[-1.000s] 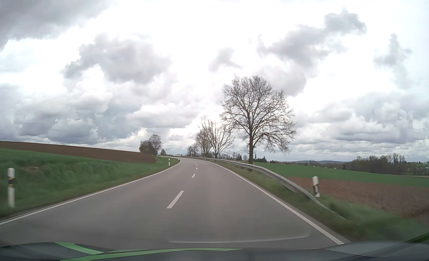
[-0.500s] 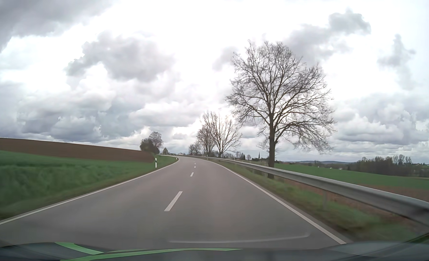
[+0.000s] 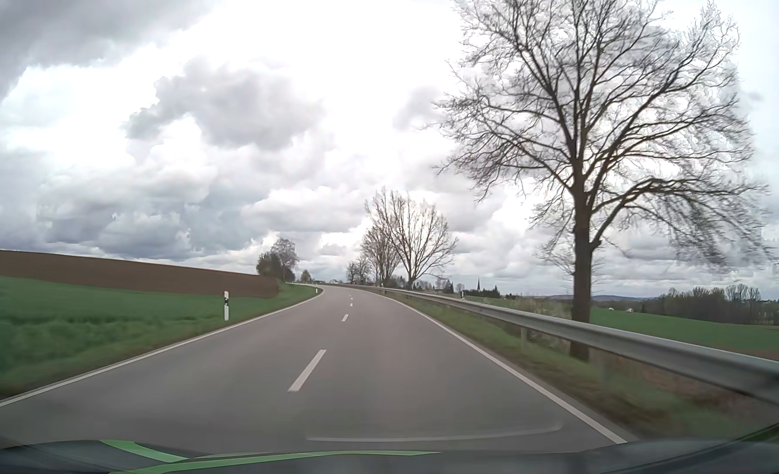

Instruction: Follow the waypoints while adhering to traffic rules and regulations

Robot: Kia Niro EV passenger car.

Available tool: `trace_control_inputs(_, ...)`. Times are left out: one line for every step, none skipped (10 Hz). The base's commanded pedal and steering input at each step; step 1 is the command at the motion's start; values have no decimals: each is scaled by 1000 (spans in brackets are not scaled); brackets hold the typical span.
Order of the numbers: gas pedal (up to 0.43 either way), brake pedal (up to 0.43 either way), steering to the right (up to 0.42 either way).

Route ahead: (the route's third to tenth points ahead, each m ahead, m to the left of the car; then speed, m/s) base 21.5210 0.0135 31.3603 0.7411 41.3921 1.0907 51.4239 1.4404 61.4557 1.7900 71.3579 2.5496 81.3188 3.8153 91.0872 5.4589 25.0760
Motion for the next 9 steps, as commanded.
trace_control_inputs(240,0,-9)
trace_control_inputs(240,0,-10)
trace_control_inputs(240,0,-10)
trace_control_inputs(240,0,-10)
trace_control_inputs(240,0,-10)
trace_control_inputs(240,0,-10)
trace_control_inputs(240,0,-10)
trace_control_inputs(248,0,-10)
trace_control_inputs(248,0,-10)
